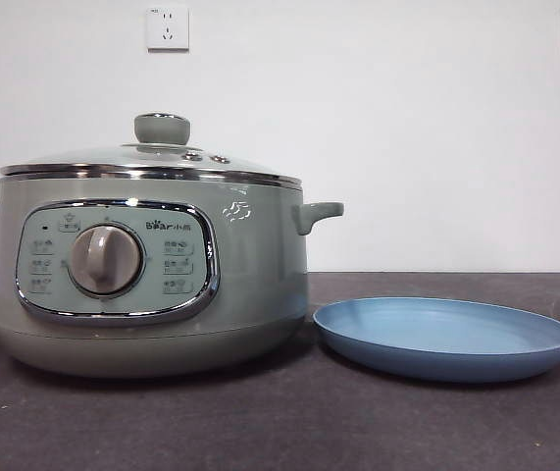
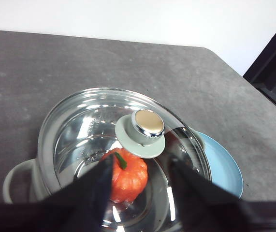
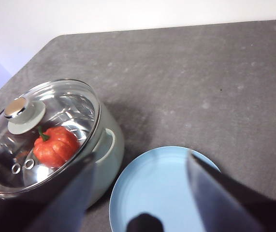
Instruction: Take the pumpkin out from the steamer,put the pumpkin in the blue plate,close the lid
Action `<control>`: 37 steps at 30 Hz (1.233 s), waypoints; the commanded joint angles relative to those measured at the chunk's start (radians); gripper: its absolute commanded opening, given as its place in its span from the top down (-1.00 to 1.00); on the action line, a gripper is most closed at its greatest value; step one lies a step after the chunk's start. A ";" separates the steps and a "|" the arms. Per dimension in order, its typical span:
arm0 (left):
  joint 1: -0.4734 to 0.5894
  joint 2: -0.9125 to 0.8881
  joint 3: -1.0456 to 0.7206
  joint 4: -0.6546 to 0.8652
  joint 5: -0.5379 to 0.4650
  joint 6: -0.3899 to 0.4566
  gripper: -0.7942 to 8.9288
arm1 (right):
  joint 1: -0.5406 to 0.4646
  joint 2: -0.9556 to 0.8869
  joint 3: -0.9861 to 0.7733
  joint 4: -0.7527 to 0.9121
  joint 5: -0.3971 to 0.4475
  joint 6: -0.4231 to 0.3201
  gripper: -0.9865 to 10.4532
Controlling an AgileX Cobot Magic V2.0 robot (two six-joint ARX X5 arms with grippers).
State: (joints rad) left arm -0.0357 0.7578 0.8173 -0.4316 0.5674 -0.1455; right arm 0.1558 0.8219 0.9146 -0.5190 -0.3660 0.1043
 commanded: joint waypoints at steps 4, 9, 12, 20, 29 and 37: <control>-0.061 0.066 0.023 0.049 -0.060 0.015 0.06 | -0.001 0.003 0.005 -0.002 -0.002 0.003 -0.01; -0.155 0.174 0.089 0.048 -0.148 0.043 0.06 | 0.004 0.003 0.005 -0.016 -0.002 0.003 -0.01; -0.224 0.253 0.142 0.047 -0.240 0.081 0.06 | 0.004 0.003 0.005 -0.022 -0.002 0.003 0.00; -0.372 0.460 0.283 0.042 -0.396 0.169 0.06 | 0.004 0.003 0.005 -0.048 0.000 0.003 0.00; -0.405 0.592 0.302 0.024 -0.437 0.185 0.06 | 0.004 0.003 0.005 -0.051 0.002 0.002 0.00; -0.405 0.603 0.302 0.016 -0.436 0.200 0.13 | 0.004 0.003 0.005 -0.051 0.002 0.003 0.00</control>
State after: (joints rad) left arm -0.4389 1.3579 1.1221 -0.4183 0.1329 0.0399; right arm 0.1577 0.8238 0.9146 -0.5755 -0.3653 0.1051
